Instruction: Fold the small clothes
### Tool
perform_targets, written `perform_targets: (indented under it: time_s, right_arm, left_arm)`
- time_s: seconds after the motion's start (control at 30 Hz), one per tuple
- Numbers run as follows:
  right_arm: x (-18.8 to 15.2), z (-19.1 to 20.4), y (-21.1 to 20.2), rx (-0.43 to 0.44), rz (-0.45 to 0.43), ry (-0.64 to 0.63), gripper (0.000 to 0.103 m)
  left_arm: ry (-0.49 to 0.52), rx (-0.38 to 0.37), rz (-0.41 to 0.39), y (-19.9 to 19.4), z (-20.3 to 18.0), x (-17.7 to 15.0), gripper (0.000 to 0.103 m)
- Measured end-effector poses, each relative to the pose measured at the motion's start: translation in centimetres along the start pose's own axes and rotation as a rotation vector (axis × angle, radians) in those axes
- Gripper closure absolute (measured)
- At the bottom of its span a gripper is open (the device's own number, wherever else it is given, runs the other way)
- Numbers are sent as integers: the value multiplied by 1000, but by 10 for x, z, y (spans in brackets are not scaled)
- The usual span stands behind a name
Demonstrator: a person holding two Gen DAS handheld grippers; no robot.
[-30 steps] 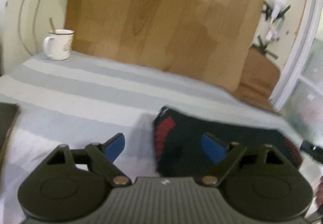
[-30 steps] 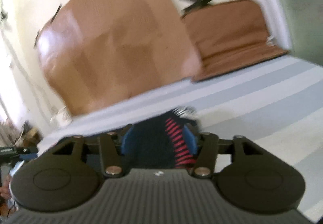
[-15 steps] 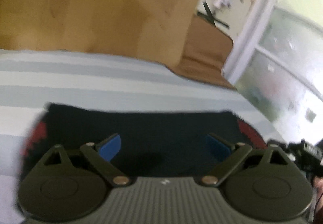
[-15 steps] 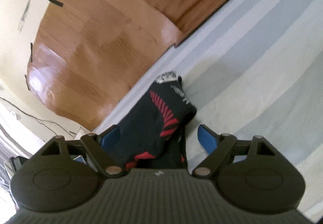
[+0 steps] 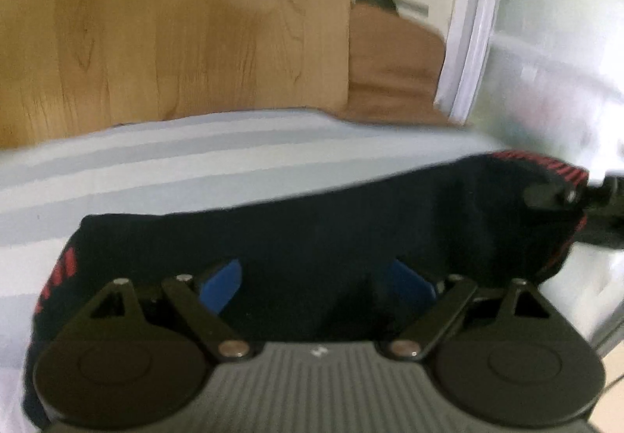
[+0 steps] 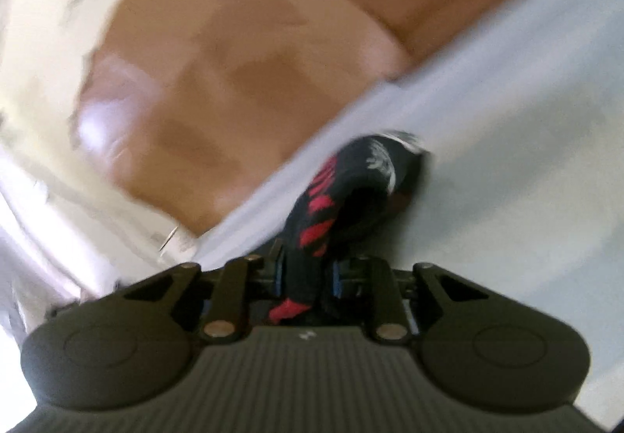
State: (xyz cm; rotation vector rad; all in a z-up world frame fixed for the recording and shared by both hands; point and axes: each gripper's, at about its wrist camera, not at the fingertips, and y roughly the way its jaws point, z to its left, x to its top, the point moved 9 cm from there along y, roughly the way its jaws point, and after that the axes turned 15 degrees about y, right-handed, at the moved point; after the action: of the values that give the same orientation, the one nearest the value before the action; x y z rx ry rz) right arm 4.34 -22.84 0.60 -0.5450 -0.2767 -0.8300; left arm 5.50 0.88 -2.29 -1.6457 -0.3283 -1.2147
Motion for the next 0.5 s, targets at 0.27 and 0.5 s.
perform_targets:
  time_s: [0.27, 0.5]
  right_arm:
    - [-68, 114, 62, 66, 200, -422, 79]
    - [-165, 145, 144, 13, 408, -707, 61]
  left_arm:
    - [-359, -33, -234, -85, 89, 7, 0]
    - [-447, 44, -234, -107, 126, -20, 0]
